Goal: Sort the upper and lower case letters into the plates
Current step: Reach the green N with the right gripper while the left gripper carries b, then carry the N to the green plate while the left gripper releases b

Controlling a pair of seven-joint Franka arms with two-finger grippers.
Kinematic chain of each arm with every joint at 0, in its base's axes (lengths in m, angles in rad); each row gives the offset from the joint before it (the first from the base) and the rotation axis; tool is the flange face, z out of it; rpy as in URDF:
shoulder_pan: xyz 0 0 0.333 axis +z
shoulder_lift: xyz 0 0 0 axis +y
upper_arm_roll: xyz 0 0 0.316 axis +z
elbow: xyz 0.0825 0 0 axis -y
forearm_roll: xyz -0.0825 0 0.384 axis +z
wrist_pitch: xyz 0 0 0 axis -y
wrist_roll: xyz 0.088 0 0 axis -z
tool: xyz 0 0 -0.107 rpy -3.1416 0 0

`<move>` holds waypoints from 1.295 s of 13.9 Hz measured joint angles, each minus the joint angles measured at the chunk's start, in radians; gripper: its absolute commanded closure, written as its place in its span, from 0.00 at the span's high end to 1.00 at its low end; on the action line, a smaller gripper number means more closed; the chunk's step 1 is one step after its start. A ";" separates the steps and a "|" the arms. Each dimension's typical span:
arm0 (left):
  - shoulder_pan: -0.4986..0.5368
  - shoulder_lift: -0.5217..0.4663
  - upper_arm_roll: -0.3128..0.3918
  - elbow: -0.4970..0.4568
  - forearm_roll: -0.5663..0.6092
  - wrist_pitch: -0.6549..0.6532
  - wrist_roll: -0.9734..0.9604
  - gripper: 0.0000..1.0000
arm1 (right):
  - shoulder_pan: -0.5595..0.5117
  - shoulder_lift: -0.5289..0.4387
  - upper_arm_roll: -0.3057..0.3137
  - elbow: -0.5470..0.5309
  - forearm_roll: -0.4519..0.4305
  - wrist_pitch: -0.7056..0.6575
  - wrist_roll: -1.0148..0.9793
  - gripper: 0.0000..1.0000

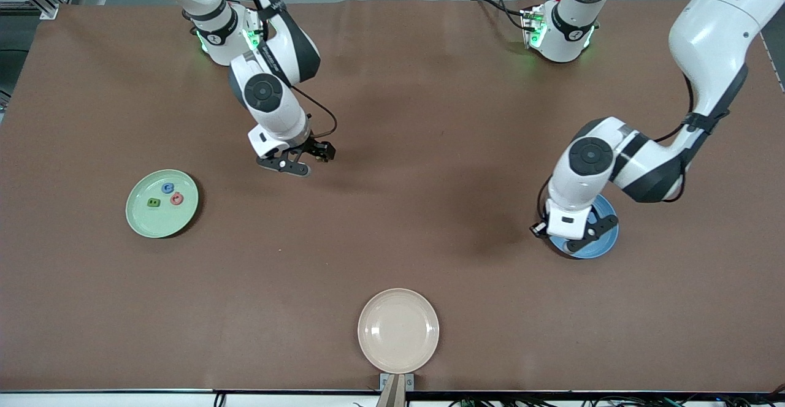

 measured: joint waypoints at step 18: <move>0.109 0.015 0.037 -0.004 0.000 -0.002 0.184 1.00 | 0.068 0.142 -0.003 -0.006 0.002 0.094 0.037 0.41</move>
